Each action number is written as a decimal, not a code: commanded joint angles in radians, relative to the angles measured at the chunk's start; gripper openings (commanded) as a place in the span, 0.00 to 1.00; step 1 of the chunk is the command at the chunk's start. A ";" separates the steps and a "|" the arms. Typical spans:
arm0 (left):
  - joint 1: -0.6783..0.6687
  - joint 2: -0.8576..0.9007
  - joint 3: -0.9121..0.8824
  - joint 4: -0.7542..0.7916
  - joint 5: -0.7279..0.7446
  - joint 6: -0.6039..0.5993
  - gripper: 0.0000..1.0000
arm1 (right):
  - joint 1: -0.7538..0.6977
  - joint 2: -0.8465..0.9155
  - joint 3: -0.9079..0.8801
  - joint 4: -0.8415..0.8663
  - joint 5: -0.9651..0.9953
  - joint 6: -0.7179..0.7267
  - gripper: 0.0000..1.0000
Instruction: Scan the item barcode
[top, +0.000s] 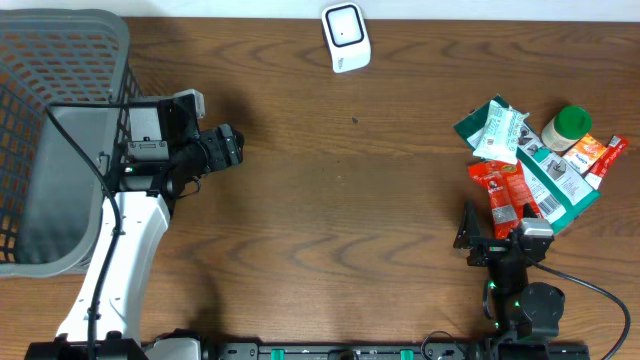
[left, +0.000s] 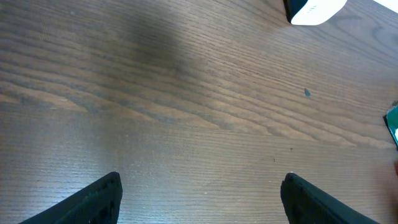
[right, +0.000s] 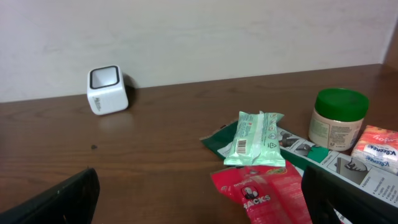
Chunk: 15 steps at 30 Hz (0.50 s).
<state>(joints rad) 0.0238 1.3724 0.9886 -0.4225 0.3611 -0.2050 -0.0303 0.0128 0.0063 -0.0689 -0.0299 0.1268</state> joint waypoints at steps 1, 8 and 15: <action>0.004 -0.011 0.011 -0.003 0.001 0.010 0.82 | -0.003 -0.006 -0.001 -0.005 0.003 0.015 0.99; 0.004 -0.212 0.010 -0.054 0.001 0.010 0.82 | -0.003 -0.006 -0.001 -0.005 0.003 0.014 0.99; 0.006 -0.640 0.010 -0.097 -0.128 0.010 0.82 | -0.003 -0.006 -0.001 -0.005 0.003 0.015 0.99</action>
<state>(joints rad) 0.0246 0.8982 0.9890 -0.4988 0.3187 -0.2050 -0.0303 0.0128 0.0063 -0.0689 -0.0299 0.1268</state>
